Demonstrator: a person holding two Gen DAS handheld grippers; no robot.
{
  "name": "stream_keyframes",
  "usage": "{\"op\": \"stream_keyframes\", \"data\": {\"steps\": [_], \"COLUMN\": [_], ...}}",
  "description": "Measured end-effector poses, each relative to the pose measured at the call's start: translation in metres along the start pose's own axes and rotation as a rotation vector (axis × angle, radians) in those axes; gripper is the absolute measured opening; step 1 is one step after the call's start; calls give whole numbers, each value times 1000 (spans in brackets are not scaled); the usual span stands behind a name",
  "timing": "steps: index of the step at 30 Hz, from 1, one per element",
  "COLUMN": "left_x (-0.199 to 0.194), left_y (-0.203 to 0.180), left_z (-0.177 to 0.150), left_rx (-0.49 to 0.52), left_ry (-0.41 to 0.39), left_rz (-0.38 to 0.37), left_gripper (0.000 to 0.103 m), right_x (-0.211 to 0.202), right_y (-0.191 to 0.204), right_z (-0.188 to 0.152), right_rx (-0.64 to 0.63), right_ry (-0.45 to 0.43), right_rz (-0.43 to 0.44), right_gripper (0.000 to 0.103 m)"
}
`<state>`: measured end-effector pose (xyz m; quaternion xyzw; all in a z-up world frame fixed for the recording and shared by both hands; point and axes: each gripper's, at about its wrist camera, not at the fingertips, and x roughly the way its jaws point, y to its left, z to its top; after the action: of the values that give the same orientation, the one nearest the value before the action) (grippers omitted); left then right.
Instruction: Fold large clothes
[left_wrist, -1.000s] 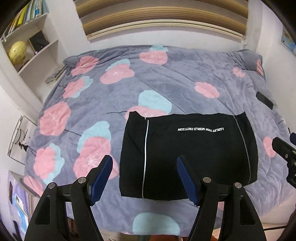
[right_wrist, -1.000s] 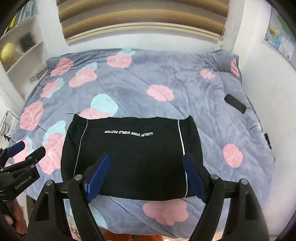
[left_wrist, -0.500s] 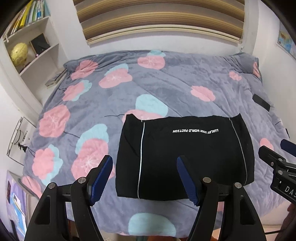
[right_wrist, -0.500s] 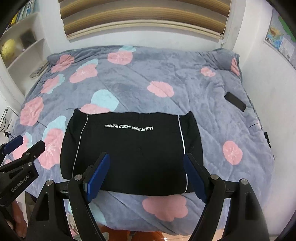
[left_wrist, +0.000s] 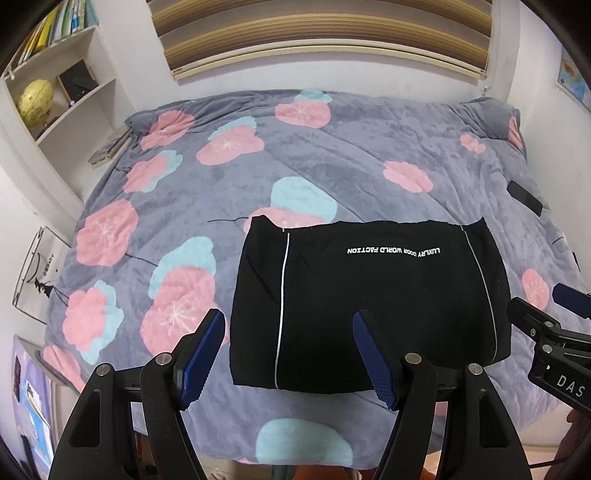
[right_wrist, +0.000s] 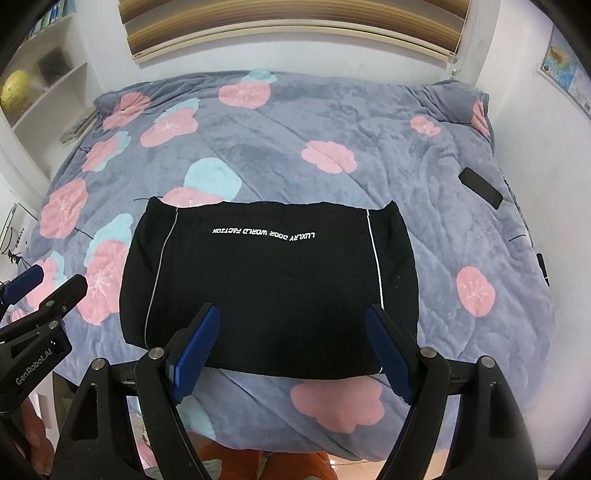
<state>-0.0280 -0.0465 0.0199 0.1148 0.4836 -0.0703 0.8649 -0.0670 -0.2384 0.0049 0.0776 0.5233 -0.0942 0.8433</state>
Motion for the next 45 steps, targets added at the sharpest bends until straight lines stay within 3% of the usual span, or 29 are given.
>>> {"op": "stream_keyframes", "data": {"steps": [45], "left_x": [15], "left_y": [-10], "left_z": [0], "left_rx": [47], "left_ry": [40], "left_rz": [-22], "left_gripper": [73], "right_x": [7], "right_y": [4], "right_z": [3], "right_rx": [25], "right_ry": [24], "right_rz": [19], "right_gripper": [82]}}
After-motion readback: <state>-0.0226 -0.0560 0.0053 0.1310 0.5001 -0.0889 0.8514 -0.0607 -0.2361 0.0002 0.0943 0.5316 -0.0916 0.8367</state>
